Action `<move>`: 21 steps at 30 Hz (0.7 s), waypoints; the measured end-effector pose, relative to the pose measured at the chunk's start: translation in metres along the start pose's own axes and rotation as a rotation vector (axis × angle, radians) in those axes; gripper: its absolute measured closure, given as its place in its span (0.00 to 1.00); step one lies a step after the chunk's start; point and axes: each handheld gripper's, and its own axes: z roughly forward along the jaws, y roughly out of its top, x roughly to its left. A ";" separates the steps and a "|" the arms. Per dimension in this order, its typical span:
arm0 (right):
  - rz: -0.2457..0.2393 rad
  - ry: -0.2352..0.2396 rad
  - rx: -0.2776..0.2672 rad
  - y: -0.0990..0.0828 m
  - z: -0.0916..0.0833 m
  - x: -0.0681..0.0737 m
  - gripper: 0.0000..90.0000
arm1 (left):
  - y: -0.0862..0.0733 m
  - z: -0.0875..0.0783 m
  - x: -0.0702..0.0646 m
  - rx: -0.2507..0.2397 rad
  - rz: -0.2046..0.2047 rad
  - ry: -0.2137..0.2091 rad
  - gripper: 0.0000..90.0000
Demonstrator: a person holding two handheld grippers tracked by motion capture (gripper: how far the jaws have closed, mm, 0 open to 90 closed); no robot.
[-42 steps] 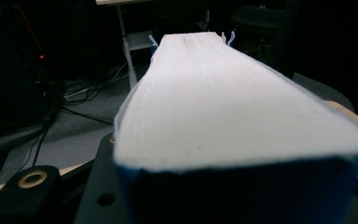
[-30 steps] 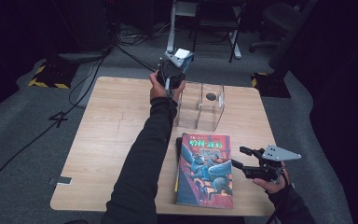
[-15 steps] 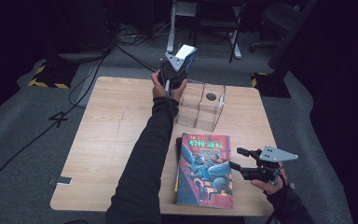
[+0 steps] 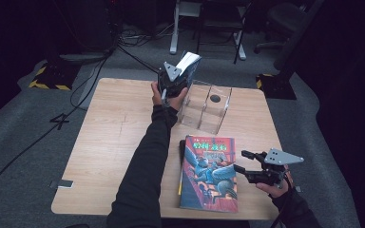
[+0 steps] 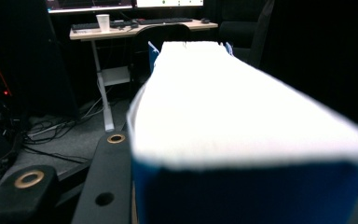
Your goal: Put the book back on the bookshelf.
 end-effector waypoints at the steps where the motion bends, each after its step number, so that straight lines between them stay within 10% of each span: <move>1: -0.004 -0.004 0.001 0.000 0.000 0.000 0.40 | -0.004 -0.004 0.004 -0.002 -0.008 -0.004 0.65; 5: -0.005 0.002 0.001 0.001 0.000 0.002 0.40 | -0.009 -0.013 0.016 -0.014 -0.045 -0.032 0.65; 13: -0.012 0.011 0.028 -0.002 0.004 0.003 0.40 | -0.035 -0.010 0.024 0.097 0.044 -0.071 0.58; 21: -0.025 0.028 0.039 -0.002 0.006 0.006 0.40 | -0.044 -0.015 0.020 0.131 0.022 0.013 0.67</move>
